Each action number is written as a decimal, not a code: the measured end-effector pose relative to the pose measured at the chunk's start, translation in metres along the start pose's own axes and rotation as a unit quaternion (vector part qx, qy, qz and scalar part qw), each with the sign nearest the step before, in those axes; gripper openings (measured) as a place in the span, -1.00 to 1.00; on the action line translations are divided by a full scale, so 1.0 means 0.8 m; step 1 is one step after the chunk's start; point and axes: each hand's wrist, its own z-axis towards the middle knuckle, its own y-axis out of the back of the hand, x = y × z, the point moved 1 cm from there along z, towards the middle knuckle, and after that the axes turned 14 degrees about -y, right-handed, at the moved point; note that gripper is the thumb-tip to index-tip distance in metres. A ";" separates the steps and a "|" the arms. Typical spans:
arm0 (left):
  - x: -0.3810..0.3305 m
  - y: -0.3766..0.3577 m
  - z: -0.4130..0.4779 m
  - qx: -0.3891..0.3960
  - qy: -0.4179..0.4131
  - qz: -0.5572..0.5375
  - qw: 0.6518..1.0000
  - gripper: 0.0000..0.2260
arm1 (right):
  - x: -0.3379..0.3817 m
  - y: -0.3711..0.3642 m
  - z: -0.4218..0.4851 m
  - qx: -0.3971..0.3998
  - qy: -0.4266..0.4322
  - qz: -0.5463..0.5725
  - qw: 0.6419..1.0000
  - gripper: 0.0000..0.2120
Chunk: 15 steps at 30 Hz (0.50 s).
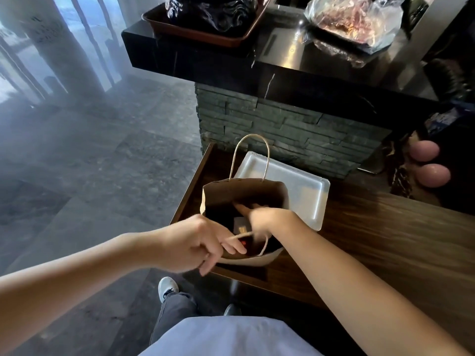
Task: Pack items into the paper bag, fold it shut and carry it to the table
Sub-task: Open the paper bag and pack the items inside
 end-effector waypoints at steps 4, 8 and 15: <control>0.019 0.009 0.045 -0.110 0.209 -0.352 0.906 -0.65 | 0.010 -0.003 -0.005 0.004 0.009 -0.048 0.999 -0.18; 0.044 -0.011 0.100 -0.001 0.336 -0.114 0.935 -0.77 | 0.010 -0.002 -0.009 0.073 0.017 -0.051 0.996 -0.60; 0.117 -0.076 0.153 0.354 0.341 0.194 0.849 -0.69 | 0.018 0.027 -0.004 0.125 -0.070 -0.147 0.979 -0.59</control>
